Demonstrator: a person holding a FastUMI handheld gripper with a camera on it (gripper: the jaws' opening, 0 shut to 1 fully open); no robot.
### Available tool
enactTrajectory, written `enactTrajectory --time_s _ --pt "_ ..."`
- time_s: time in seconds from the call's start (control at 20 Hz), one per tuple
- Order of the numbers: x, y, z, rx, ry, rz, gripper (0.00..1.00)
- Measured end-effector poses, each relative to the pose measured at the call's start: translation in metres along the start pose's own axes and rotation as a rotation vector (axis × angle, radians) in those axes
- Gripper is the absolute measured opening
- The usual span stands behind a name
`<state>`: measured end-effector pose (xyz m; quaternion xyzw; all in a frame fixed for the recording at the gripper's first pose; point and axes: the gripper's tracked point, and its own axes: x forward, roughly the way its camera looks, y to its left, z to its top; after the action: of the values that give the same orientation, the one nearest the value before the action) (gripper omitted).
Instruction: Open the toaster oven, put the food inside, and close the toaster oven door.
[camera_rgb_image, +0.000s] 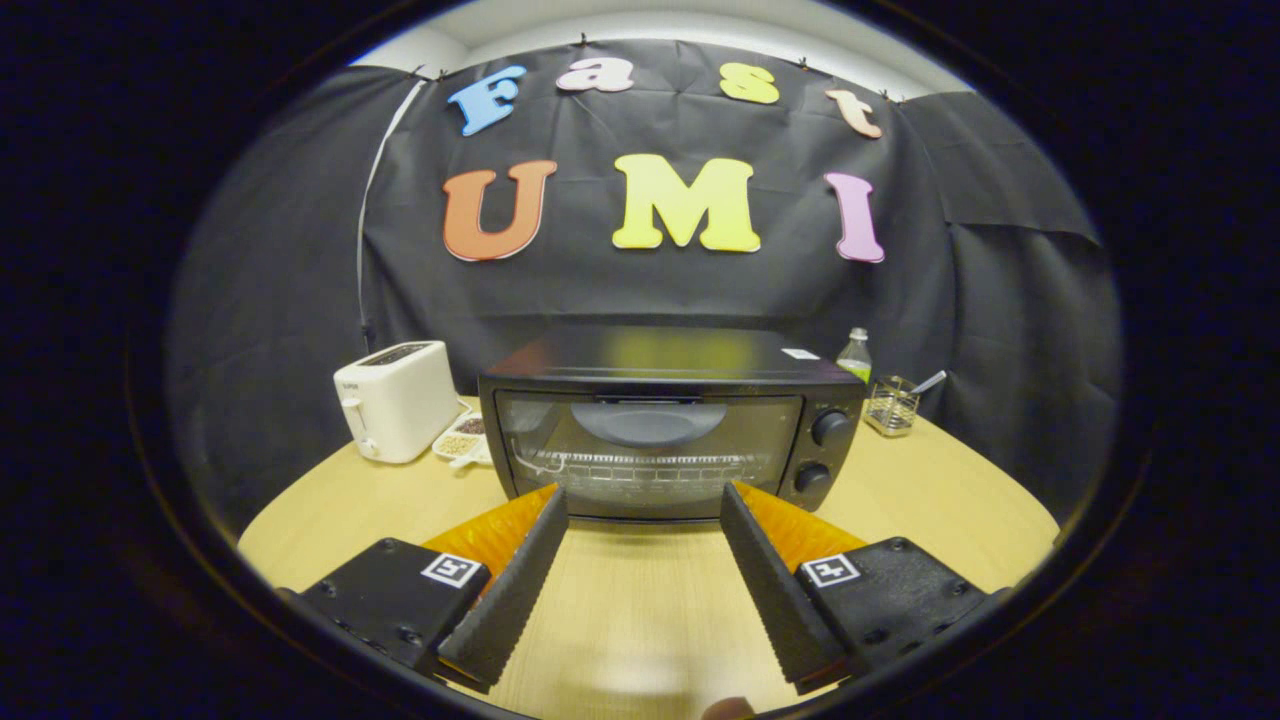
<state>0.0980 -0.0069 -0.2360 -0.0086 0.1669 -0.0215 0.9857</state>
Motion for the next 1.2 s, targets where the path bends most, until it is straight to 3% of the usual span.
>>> enactTrajectory --time_s 0.25,0.4,0.7,0.95,1.2 --pt "-0.058 -0.021 0.053 0.048 -0.089 -0.018 1.0" --pt "-0.11 -0.036 0.098 0.046 -0.19 -0.061 1.0" --pt "-0.204 -0.06 0.176 0.075 -0.357 -0.062 1.0" --pt "-0.251 -0.061 0.207 0.028 -0.391 -0.012 1.0" --pt "-0.278 -0.1 0.223 0.029 -0.441 -0.102 1.0"
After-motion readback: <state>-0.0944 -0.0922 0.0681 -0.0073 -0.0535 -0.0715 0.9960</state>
